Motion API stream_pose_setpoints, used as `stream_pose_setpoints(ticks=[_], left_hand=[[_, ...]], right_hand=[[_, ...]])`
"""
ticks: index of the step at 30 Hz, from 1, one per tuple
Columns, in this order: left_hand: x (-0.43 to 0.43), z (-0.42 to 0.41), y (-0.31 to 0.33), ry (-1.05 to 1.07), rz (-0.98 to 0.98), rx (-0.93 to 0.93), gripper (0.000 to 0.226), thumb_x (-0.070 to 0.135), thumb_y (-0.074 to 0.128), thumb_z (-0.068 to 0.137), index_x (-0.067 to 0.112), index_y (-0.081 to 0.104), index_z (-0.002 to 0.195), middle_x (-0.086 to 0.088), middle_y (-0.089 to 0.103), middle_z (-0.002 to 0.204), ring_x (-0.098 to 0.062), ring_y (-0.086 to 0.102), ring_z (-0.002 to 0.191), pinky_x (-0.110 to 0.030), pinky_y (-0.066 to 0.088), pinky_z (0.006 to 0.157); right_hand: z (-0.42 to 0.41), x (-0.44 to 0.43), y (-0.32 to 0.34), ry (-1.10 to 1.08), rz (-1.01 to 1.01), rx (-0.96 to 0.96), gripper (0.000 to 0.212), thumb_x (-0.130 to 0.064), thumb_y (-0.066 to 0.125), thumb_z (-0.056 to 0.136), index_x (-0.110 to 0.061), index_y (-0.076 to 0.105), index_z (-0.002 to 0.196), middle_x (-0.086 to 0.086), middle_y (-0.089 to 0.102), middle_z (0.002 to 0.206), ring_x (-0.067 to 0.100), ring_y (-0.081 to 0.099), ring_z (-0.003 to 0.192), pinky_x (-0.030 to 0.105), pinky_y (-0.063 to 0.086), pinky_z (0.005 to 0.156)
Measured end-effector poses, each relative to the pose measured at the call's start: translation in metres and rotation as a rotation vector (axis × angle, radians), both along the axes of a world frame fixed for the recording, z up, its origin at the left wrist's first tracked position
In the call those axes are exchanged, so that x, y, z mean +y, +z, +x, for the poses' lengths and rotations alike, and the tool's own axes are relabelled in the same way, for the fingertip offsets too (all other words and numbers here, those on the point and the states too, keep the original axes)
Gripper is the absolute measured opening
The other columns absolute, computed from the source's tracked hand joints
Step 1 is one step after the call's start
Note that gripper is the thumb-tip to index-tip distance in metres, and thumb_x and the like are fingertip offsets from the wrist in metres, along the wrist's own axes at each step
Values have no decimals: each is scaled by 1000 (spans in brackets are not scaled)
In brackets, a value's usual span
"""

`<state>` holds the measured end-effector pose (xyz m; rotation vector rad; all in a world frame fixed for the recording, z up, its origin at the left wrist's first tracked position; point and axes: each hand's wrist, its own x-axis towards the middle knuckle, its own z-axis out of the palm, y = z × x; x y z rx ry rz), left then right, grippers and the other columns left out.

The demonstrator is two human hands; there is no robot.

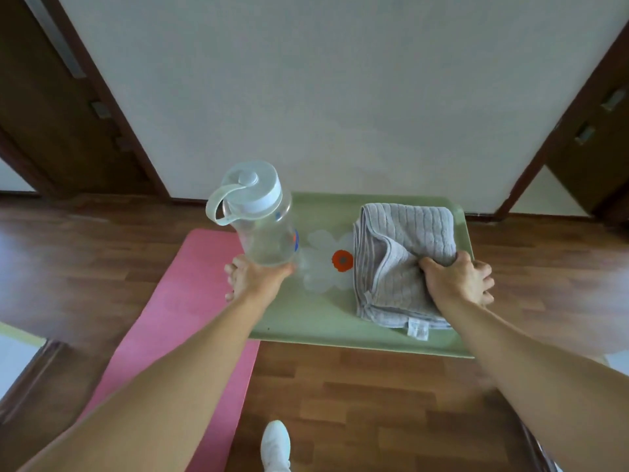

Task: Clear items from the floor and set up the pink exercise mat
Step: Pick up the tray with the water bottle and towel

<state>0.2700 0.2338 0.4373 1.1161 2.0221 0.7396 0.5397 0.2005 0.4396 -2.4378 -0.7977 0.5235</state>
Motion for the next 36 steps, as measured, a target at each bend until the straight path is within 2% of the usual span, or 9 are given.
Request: stream_pose_setpoints(ticks=[10, 15, 18, 21, 29, 31, 33, 36], left_hand=[[194, -25, -47, -33, -18, 54, 99, 50, 76, 67, 3, 25, 139, -12, 27, 144, -29, 32, 135, -46, 23, 108], [249, -16, -110, 7, -74, 43, 97, 51, 77, 65, 4, 28, 135, -10, 31, 139, -29, 34, 133, -46, 25, 107], [274, -10, -168, 39, -92, 10, 98, 47, 78, 65, 4, 26, 137, -12, 27, 144, -29, 30, 136, -47, 24, 108], [293, -7, -239, 37, -128, 13, 96, 45, 78, 65, 4, 27, 135, -10, 31, 138, -29, 33, 133, -46, 27, 106], [308, -20, -472, -11, -217, 36, 103, 48, 79, 66, 4, 23, 140, -14, 24, 147, -32, 28, 138, -51, 21, 111], [307, -25, -527, -19, -227, 24, 103, 48, 79, 64, 5, 24, 140, -13, 28, 143, -32, 32, 134, -51, 23, 110], [306, -30, -573, -21, -235, 6, 108, 52, 80, 61, 6, 23, 140, -10, 29, 140, -31, 33, 133, -51, 26, 111], [314, -38, -628, -24, -251, -1, 120, 59, 80, 53, 5, 20, 142, -12, 22, 146, -32, 30, 135, -54, 29, 110]], right_hand=[[-28, 182, -61, -49, -4, 33, 57, -51, 59, 76, -17, 52, 121, 15, 37, 136, 37, 34, 126, 49, 25, 109], [-15, 248, -117, -7, -34, 34, 56, -49, 61, 76, -16, 52, 120, 14, 37, 137, 36, 33, 127, 49, 24, 109], [-7, 280, -168, 25, -68, 11, 57, -49, 61, 77, -16, 51, 122, 16, 35, 138, 37, 32, 127, 49, 24, 108], [-3, 304, -237, 47, -103, -2, 57, -49, 61, 77, -15, 50, 122, 16, 34, 140, 37, 32, 127, 50, 24, 108], [-19, 306, -479, -4, -194, 5, 52, -46, 60, 77, -14, 52, 118, 16, 35, 139, 38, 32, 126, 50, 23, 107], [-24, 304, -537, -9, -210, 14, 50, -46, 60, 77, -15, 53, 116, 16, 36, 138, 38, 33, 125, 49, 24, 106], [-30, 305, -583, -2, -210, 26, 47, -45, 61, 76, -16, 53, 112, 16, 38, 136, 37, 33, 124, 49, 25, 106], [-35, 313, -634, 9, -197, 23, 46, -46, 61, 76, -16, 53, 109, 16, 39, 134, 37, 34, 123, 49, 25, 105]])
